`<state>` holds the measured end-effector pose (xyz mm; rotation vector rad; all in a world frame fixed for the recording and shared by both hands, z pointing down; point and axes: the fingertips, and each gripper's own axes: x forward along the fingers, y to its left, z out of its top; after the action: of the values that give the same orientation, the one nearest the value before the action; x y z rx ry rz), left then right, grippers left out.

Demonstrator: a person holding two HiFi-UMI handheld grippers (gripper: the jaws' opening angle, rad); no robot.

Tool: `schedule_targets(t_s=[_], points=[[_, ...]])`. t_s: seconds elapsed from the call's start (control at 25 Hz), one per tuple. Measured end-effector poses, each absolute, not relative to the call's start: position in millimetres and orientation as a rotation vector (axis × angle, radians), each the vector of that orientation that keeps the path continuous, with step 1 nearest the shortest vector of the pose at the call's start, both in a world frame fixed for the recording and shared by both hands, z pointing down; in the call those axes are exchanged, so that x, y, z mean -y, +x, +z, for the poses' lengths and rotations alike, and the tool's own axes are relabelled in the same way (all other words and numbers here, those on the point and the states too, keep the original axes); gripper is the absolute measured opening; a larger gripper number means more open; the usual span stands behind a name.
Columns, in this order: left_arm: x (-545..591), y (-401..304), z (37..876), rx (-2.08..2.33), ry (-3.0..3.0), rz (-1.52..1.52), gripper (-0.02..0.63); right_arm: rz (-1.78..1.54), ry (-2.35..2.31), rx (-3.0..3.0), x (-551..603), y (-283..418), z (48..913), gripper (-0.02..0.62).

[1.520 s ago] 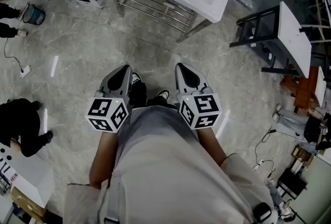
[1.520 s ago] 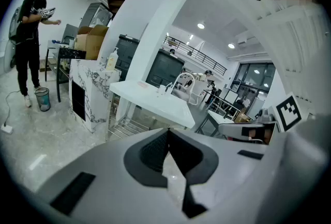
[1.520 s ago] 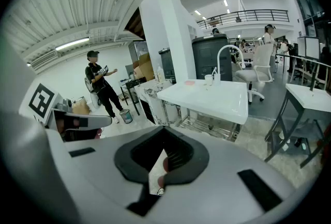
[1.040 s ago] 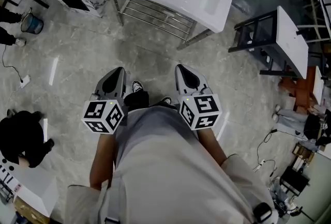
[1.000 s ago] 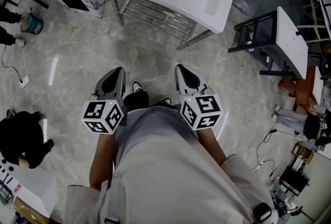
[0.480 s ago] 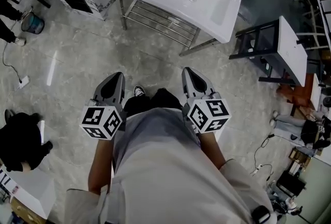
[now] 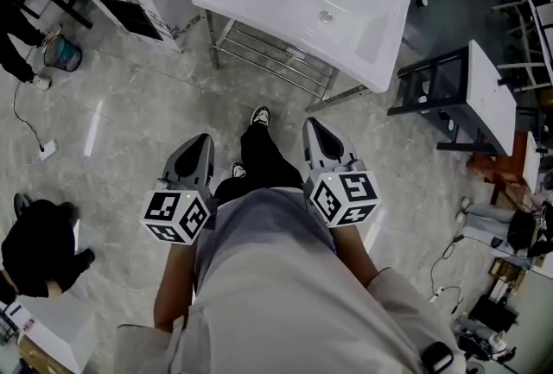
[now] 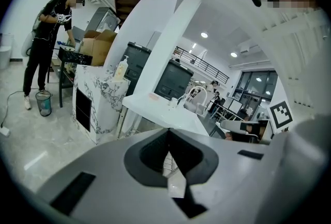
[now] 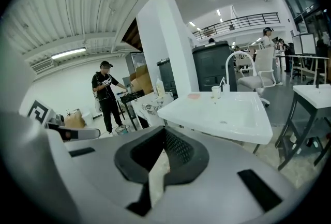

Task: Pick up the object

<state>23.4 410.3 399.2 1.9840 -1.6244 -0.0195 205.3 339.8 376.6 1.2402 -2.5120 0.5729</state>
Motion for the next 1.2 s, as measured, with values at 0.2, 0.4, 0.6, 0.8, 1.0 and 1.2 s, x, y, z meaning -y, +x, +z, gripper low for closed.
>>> schedule_targets(t_s=[0.2,0.4,0.6,0.8,1.0,1.2], points=[[-382.9,16.9,395.8,1.627,1.981,-0.035,0.002,0.563,1.222,2.541,-312.4,191.8,370.4,0.011],[-349.8,12.4,395.4,1.630,1.978,-0.035,0.002,0.566,1.203,2.543,-279.2,183.4,373.0,0.011],[-312.0,7.8,394.5,1.611,1.954,-0.066,0.002,0.586,1.152,2.553,-243.8,172.3,377.8,0.011],[-267.3,0.6,395.6,1.616,1.949,-0.042,0.002,0.624,1.105,2.558,-201.8,157.1,385.1,0.011],[-227.7,-6.0,399.6,1.619,1.932,-0.009,0.002,0.648,1.065,2.558,-158.8,147.1,389.1,0.011],[-190.1,-6.6,400.3,1.621,1.918,0.003,0.002,0.671,1.043,2.559,-120.1,145.0,390.7,0.011]])
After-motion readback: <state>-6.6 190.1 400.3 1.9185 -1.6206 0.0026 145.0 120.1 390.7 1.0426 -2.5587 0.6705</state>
